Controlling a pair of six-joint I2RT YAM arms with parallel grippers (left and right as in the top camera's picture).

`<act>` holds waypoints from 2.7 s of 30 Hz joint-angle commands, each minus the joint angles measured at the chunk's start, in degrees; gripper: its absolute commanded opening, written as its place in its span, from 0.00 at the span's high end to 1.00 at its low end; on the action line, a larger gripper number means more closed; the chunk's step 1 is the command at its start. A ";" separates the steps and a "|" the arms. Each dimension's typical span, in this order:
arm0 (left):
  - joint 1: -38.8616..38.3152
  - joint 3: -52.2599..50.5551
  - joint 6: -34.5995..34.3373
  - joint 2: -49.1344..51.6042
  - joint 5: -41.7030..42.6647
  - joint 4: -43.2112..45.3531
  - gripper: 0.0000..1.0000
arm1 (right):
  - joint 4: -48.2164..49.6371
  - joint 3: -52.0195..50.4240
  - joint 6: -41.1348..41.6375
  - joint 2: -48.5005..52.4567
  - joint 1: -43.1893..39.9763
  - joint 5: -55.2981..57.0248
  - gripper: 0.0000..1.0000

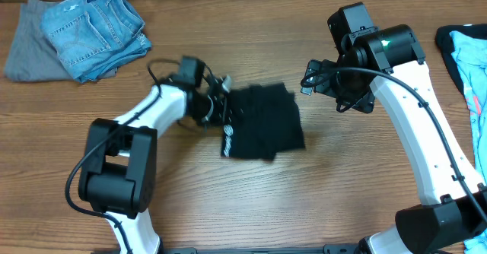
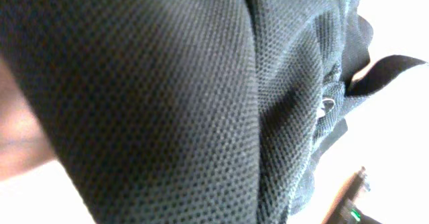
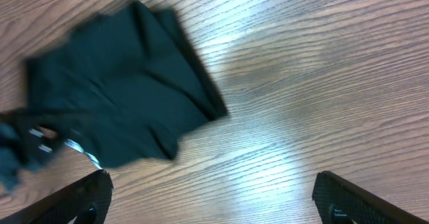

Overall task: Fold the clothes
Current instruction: 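Carry the folded black shirt with the left gripper onto the jeans stack, then release the shirt on the jeans and lift the left gripper away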

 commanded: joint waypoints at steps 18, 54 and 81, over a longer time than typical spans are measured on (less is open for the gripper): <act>19.89 27.96 7.23 0.66 -20.41 7.56 0.91 | -0.52 -0.20 0.11 -0.22 -0.15 0.57 0.01; 41.18 44.70 6.05 22.73 -26.53 6.60 0.70 | -3.02 -0.20 0.50 -0.22 -0.15 0.57 0.00; 33.94 61.22 1.60 22.21 -22.38 -7.13 0.73 | -2.49 -0.20 1.40 -0.15 -0.13 0.52 0.00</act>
